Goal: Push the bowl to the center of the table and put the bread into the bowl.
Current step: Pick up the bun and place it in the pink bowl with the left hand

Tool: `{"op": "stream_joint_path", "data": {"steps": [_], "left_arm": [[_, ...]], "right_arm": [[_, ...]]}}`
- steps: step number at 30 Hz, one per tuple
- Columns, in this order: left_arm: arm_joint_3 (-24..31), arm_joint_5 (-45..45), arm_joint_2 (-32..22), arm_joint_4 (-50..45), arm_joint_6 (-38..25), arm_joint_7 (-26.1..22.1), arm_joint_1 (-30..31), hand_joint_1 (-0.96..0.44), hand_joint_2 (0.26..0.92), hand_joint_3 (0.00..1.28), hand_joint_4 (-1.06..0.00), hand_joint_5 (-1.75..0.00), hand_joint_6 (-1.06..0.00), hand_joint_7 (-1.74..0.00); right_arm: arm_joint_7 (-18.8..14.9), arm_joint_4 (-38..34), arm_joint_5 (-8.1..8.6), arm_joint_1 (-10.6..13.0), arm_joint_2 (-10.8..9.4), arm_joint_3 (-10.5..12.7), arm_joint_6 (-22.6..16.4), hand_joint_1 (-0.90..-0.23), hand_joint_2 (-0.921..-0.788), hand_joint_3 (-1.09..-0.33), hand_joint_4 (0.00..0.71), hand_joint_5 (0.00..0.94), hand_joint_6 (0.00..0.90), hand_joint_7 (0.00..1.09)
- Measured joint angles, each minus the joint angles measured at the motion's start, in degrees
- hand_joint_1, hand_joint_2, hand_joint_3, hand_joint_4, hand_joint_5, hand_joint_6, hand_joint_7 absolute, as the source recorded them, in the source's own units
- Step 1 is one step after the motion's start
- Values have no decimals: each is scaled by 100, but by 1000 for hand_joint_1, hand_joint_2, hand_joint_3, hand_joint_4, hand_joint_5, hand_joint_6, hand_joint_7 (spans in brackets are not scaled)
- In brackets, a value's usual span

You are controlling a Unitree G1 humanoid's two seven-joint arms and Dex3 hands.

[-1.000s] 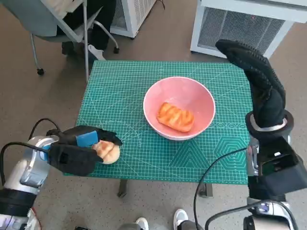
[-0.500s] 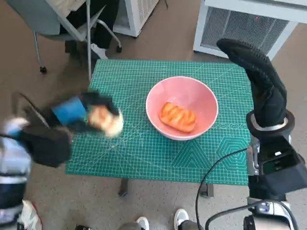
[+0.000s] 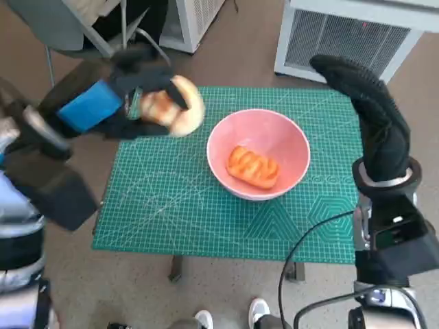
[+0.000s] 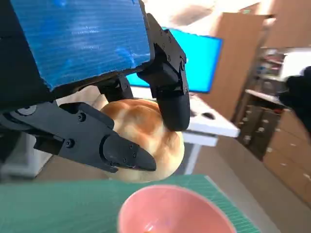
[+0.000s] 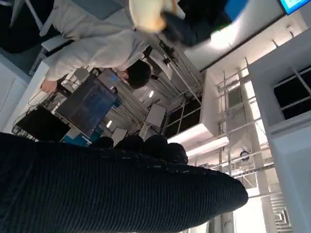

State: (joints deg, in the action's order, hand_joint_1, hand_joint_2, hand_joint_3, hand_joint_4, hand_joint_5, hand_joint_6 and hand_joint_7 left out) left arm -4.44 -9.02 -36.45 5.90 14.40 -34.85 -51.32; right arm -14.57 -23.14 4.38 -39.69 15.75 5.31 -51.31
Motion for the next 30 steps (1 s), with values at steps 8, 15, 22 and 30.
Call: {"op": "stream_joint_path", "data": {"steps": [8, 15, 22, 30], "left_arm": [[-568, -149, 734, 1183, 332, -17, -963, 1, 916, 65, -674, -1100, -659, -1220], [-1172, -827, 1357, 2447, 525, 315, -1410, 1, 919, 70, -682, -1109, -626, -1235], [-1660, -1412, 1929, 3933, 544, 609, -1670, 0, 921, 195, -545, -1282, -475, -1352], [-1976, -1741, 2398, 4963, 224, 630, -1735, -127, 882, 105, -346, -112, -338, -378]], "right_arm": [[2, -27, -9, -15, -4, 5, -12, -578, -921, -764, 293, 1, 4, 650], [14, -7, -24, -17, -11, -1, -11, -573, -921, -764, 293, 1, 4, 648], [17, 17, -25, 12, 5, 29, -12, -580, -921, -761, 293, 1, 5, 648], [31, 91, -34, 26, 16, 47, -5, -574, -921, -761, 292, 0, 4, 647]]}}
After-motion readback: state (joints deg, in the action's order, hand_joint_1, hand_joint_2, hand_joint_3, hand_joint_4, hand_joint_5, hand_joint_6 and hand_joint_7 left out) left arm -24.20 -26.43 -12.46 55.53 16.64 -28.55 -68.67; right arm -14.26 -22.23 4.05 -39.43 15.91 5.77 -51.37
